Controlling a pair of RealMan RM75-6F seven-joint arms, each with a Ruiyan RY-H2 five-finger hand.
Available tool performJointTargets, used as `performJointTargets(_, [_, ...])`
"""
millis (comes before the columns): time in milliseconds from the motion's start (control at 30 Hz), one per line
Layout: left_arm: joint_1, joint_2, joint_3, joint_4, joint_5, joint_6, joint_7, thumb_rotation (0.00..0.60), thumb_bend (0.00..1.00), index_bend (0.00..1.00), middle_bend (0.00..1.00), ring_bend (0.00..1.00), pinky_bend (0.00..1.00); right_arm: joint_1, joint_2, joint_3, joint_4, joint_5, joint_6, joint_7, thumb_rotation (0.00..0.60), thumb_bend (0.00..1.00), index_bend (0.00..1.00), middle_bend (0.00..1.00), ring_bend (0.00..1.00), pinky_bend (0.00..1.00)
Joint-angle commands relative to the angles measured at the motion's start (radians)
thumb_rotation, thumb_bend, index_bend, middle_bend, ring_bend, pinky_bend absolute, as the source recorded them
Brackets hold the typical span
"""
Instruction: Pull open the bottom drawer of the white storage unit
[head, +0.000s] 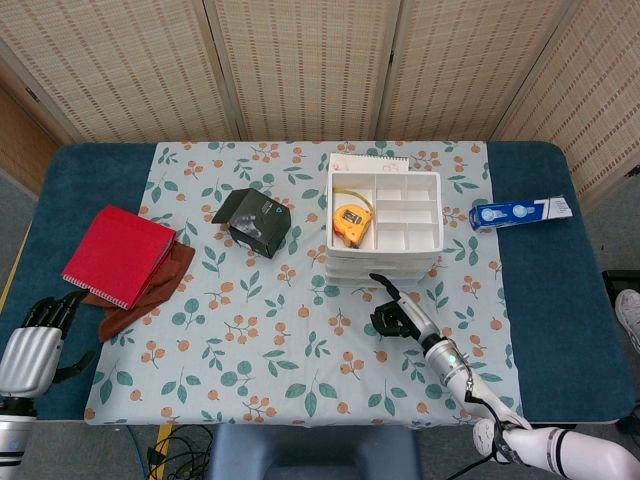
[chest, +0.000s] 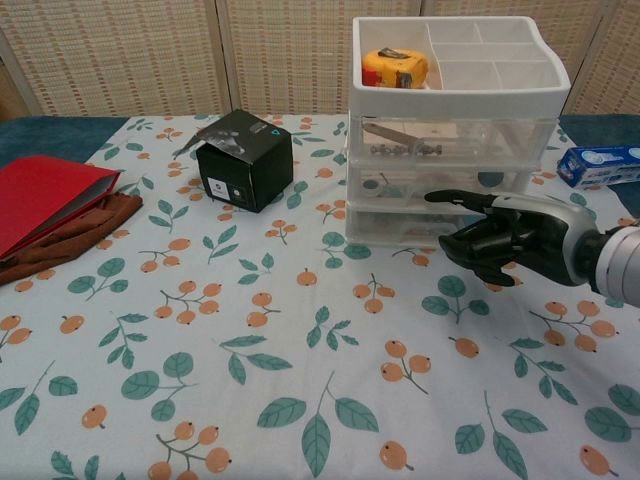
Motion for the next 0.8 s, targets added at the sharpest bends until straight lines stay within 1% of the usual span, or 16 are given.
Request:
performJointTargets(33, [0.000, 0.000, 0.000, 0.001, -0.001, 0.000, -0.002, 0.600, 0.22, 0.09, 0.16, 0.18, 0.13, 0.011, -0.010, 0.006, 0.016, 0.008, -0.011, -0.006, 0.600, 0.54, 0.04, 0.78, 0.86, 0.86])
performJointTargets(267, [0.000, 0.001, -0.001, 0.001, -0.006, -0.004, -0.001, 0.600, 0.22, 0.09, 0.16, 0.18, 0.13, 0.036, -0.041, 0.015, 0.061, 0.017, -0.039, -0.009, 0.600, 0.55, 0.04, 0.78, 0.87, 0.86])
performJointTargets(800, [-0.010, 0.008, -0.004, -0.003, -0.019, -0.027, 0.008, 0.600, 0.22, 0.09, 0.16, 0.18, 0.13, 0.056, -0.081, 0.020, 0.134, -0.067, -0.055, 0.060, 0.600, 0.59, 0.17, 0.78, 0.89, 0.86])
